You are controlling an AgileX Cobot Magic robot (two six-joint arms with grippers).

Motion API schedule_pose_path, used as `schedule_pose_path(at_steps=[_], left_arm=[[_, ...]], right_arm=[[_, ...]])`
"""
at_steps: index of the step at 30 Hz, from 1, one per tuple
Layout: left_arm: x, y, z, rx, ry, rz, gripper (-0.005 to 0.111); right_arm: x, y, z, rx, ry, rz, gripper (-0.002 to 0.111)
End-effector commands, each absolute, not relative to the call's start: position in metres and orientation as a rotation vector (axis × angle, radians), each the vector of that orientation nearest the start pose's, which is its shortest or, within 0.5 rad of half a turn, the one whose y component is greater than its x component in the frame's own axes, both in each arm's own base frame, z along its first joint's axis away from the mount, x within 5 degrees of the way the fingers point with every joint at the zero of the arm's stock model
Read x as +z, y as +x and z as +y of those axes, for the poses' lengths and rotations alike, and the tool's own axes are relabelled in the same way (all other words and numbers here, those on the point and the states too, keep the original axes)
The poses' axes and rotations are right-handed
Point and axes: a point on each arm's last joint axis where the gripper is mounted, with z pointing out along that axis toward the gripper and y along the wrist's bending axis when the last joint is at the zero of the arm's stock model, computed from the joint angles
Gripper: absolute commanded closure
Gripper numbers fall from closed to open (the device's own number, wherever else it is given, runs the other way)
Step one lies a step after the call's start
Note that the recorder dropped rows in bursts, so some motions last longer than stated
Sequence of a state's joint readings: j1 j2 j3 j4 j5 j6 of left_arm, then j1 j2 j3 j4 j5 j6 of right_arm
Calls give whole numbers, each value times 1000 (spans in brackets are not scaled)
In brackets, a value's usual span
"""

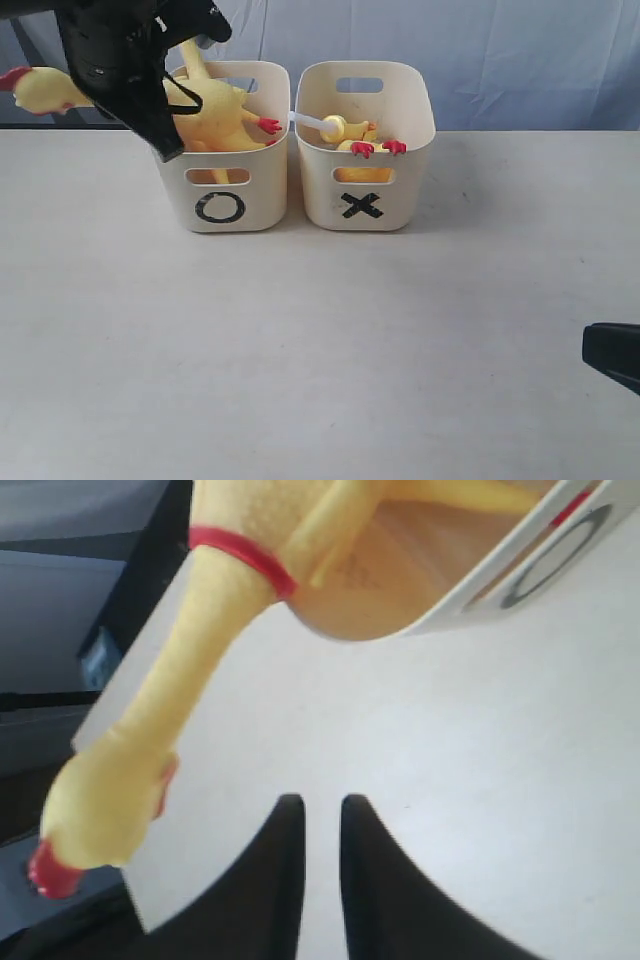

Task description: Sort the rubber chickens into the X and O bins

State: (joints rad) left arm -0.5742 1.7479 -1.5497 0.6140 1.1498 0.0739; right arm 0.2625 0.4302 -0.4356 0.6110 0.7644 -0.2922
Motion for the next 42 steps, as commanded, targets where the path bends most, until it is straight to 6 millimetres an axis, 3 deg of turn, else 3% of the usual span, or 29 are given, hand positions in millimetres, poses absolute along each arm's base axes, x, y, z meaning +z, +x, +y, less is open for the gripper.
schedule_pose_path(at_steps=[1,5,10,12,15,19,22,27,32,38,42], left_arm=[[330,320,-164,493,976,2457,97],[342,309,-160,425,904,2484,97],[382,281,-143,352,788,2440,97],[389,267,-135,324,752,2432,97],[389,243,-121,282,697,2436,97],[388,201,-102,95,583,2384,97],[382,164,-88,-94,523,2282,97],[366,119,-69,-301,467,2127,97],[336,74,-44,-440,394,1907,97],[306,48,-28,-509,359,1665,97],[289,43,-26,-522,354,1463,97]], right_arm=[[276,65,54,690,-331,2136,109],[276,65,54,690,-331,2136,109],[276,65,54,690,-331,2136,109],[276,65,54,690,-331,2136,109],[276,65,54,690,-331,2136,109],[276,65,55,692,-330,2136,109],[276,65,55,692,-330,2136,109],[276,65,55,692,-330,2136,109],[276,65,55,692,-330,2136,109],[276,65,55,692,-330,2136,109],[276,65,55,692,-330,2136,109]])
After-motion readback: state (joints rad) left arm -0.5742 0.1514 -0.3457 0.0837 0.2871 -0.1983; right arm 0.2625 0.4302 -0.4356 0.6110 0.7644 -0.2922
